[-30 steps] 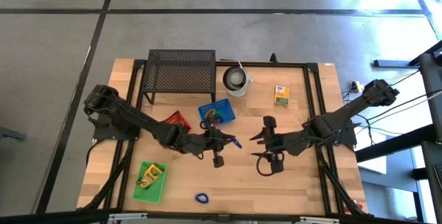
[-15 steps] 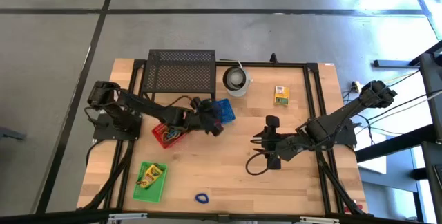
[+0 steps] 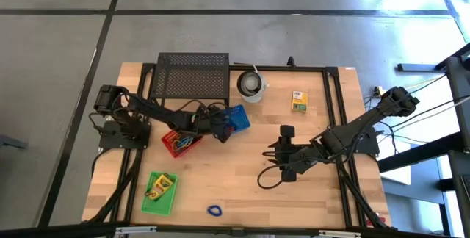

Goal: Pick & Place Office Desk Supplies
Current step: Put the blue spring keychain into the blue bin

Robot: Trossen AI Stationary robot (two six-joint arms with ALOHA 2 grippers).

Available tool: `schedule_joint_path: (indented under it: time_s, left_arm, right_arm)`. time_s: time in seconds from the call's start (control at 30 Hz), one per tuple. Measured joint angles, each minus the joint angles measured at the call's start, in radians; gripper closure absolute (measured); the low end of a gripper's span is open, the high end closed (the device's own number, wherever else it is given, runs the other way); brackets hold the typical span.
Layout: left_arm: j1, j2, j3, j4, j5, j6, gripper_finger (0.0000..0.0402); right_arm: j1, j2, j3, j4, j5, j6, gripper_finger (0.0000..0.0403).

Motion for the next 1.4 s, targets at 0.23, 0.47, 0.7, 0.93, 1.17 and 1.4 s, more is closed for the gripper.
schedule_joint_path:
  time_s: [0.23, 0.47, 0.7, 0.93, 1.17, 1.4]
  left_arm:
    - [-0.018, 0.000, 0.000, 0.039, 0.007, 0.030, 0.0346]
    - [-0.018, -0.008, 0.000, 0.036, 0.024, 0.045, 0.0281]
    - [-0.032, -0.117, 0.019, 0.039, 0.092, 0.114, 0.0261]
    - [-0.217, -0.128, 0.023, 0.119, 0.365, 0.179, 0.0261]
    - [-0.485, -0.039, 0.021, 0.137, 0.372, 0.196, 0.0260]
    - [-0.635, 0.122, 0.021, 0.378, 0.366, 0.196, 0.0260]
  right_arm:
    - [0.000, 0.000, 0.000, 0.000, 0.000, 0.000, 0.0183]
    - [0.000, 0.000, 0.000, 0.001, 0.000, 0.000, 0.0183]
    - [0.000, 0.000, 0.000, 0.000, -0.004, -0.001, 0.0183]
    - [0.000, 0.000, -0.001, -0.003, -0.008, -0.001, 0.0183]
    - [0.000, 0.000, -0.001, -0.002, -0.008, 0.011, 0.0183]
    - [0.000, 0.000, -0.001, -0.001, -0.008, 0.012, 0.0183]
